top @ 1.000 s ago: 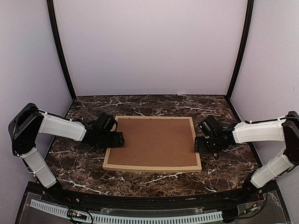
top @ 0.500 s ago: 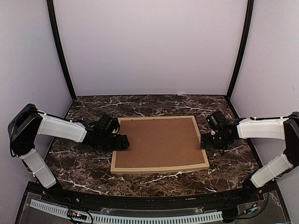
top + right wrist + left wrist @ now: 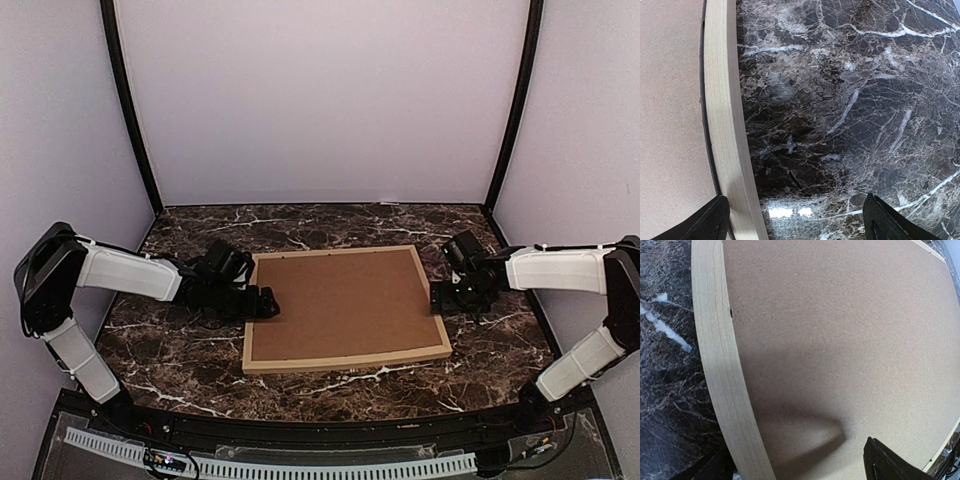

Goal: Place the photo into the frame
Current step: Press the fastener onto the backboard, then position the photo frame at the center of the board.

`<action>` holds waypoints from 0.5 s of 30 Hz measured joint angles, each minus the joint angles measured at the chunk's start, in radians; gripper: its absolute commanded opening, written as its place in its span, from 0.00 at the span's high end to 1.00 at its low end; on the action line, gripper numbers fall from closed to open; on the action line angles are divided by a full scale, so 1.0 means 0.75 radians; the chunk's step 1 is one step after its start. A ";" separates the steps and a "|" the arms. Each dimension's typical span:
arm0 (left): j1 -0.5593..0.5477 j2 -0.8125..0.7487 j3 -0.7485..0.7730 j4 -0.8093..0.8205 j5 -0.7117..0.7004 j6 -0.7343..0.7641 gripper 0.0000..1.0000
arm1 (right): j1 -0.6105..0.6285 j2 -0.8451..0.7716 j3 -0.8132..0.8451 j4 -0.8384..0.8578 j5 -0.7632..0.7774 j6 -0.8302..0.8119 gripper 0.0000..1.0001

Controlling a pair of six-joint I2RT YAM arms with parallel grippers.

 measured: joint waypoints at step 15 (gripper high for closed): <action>0.090 -0.017 0.000 -0.028 0.152 0.047 0.04 | -0.070 -0.084 0.011 0.138 -0.133 -0.048 0.05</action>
